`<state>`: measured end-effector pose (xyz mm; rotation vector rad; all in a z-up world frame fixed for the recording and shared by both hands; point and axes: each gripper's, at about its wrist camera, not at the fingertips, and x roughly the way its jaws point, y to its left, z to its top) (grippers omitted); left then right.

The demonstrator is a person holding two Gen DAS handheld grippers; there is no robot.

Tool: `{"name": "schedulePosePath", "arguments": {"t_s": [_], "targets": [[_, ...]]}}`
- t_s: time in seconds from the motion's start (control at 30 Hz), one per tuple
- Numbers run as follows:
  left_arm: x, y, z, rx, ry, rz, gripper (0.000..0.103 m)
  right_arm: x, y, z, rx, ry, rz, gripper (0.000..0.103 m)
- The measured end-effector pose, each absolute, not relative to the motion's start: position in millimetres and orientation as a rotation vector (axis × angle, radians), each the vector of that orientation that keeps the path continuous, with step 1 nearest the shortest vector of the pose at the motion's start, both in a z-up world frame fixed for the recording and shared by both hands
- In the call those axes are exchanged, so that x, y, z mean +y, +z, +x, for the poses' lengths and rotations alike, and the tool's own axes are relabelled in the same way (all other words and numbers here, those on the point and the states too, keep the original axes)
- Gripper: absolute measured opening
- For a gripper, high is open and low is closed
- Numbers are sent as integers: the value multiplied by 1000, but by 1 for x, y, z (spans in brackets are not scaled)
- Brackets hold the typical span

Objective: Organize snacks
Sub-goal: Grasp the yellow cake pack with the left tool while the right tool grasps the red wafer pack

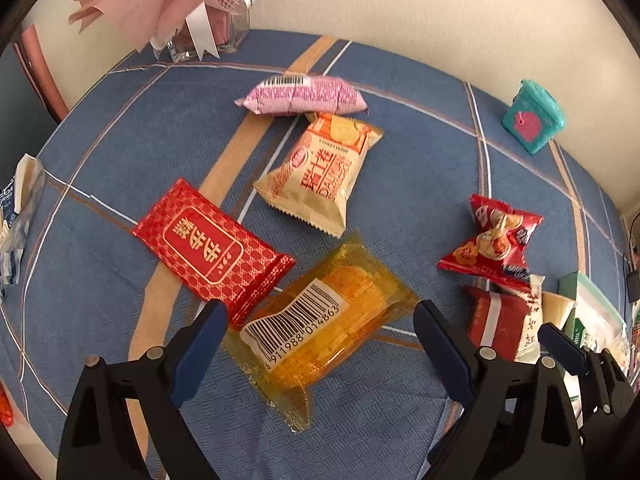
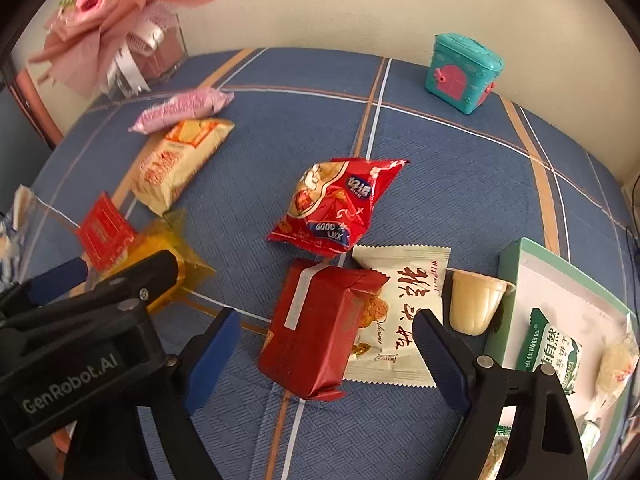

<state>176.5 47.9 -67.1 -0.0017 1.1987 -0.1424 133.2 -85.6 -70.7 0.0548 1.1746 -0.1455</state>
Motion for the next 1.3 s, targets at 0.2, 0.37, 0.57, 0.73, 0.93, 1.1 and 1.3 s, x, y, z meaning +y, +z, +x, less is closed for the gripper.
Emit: {"name": "schedulePosePath", "arguments": {"t_s": [0.2, 0.37, 0.57, 0.73, 0.93, 1.1, 1.3], "targets": [[45, -71, 175, 1202, -128, 46, 79, -79, -78, 133, 1195, -160, -5, 83], [42, -72, 175, 1203, -129, 70, 69, -80, -79, 131, 1200, -170, -27, 71], [38, -71, 177, 1214, -140, 68, 61, -80, -75, 130, 1198, -154, -31, 52], [38, -71, 176, 1221, -147, 66, 55, -84, -74, 128, 1206, -151, -6, 49], [35, -68, 169, 1241, -170, 82, 47, -86, -75, 129, 1220, -140, 7, 49], [32, -66, 160, 1257, -177, 91, 46, -85, -77, 125, 1237, -126, 8, 49], [35, -66, 146, 1266, -202, 47, 44, -88, -75, 116, 1253, -104, 48, 48]]}}
